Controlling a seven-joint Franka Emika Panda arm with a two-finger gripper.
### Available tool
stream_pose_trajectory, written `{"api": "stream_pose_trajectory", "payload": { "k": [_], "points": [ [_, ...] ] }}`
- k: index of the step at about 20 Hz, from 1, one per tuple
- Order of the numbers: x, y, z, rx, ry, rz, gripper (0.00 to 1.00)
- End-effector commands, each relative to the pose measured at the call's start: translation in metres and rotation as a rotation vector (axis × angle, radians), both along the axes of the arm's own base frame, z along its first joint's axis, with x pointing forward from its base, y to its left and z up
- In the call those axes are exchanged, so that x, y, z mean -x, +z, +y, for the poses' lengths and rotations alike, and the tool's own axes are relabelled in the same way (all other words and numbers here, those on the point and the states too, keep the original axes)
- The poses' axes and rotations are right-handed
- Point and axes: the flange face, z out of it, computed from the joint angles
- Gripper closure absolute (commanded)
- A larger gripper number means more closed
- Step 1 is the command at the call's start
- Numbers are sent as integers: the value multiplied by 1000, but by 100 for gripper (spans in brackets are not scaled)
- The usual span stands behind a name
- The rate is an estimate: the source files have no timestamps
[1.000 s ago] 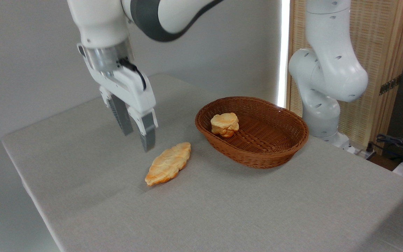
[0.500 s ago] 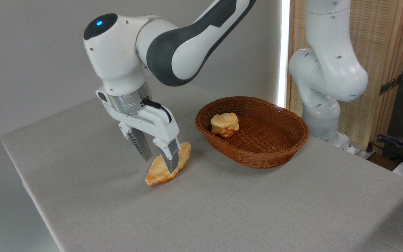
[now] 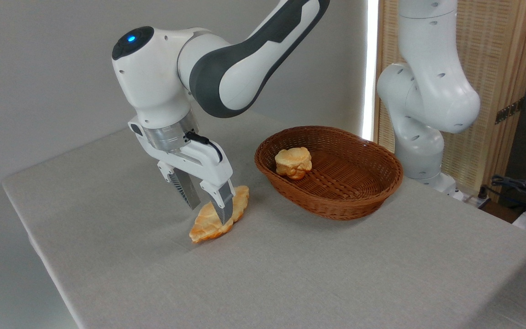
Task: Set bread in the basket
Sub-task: 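Lower the open gripper down onto the flat golden bread slice, then close the gripper fingers around the bread slice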
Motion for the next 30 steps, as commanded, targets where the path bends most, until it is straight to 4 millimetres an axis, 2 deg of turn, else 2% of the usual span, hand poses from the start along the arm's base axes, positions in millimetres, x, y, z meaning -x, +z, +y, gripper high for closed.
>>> {"api": "stream_pose_trajectory", "payload": {
  "k": [1,10,19,22,30],
  "points": [
    [-1,-6,-4,-2,6,-11,0],
    [1,-11,0,-2,-70,9,0],
    [2,-4,5,7,-117,3,0],
    [7,-5,11,-38,-126,44,0],
    [8,-11,6,-39,-125,55,0]
  ]
}}
